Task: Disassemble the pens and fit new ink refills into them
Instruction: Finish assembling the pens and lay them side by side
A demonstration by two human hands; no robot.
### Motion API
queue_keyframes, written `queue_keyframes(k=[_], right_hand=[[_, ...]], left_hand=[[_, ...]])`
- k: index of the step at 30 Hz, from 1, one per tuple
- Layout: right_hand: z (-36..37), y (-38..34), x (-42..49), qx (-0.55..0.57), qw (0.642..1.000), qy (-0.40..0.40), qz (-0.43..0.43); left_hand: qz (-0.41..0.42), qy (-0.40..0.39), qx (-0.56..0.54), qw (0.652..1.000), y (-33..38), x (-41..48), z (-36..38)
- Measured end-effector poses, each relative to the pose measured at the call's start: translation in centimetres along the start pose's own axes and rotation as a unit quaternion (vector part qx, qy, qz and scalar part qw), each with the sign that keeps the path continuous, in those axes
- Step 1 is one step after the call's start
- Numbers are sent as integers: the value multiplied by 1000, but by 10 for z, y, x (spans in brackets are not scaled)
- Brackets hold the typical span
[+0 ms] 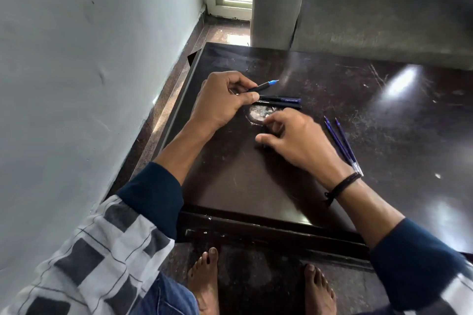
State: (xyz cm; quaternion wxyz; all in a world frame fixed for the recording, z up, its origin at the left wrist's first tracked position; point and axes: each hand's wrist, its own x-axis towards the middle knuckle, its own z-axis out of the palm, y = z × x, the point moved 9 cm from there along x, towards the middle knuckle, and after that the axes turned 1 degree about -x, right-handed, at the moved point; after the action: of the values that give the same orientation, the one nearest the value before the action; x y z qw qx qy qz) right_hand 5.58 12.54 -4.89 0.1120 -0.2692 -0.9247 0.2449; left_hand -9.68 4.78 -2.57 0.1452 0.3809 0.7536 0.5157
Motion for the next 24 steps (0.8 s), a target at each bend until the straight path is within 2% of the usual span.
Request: queue_keyframes(k=[3,6,9,12,14,16,18,21,24], right_hand=[[9,-9,-4,-24,999,-24,-33],[8,-7,-4,-37,999,-27,-23],[-2,3,-2,-36,999,-7,26],[-22,25,1,66,990,50,117],[-34,40,2,221,955,102,168],[-41,51,1,385,888,152,199],[-44,59,0,496,820,187,216],[-44,65,-1,591,745,208,228],[-42,65,-2,622,716,216,234]], left_hand=[[-1,-11,4,1000,0,-1,4],[-4,-18,6,1000,-1,-2,5],[-6,-26,10,1000,0,-3,7],[-3,-29,15,999,3,-4,8],[1,-33,21,999,5,-5,9],[4,-37,24,999,7,-6,10],[6,-43,20,999,8,-6,11],[7,-56,25,998,9,-8,15],[7,-65,20,998,10,-9,17]])
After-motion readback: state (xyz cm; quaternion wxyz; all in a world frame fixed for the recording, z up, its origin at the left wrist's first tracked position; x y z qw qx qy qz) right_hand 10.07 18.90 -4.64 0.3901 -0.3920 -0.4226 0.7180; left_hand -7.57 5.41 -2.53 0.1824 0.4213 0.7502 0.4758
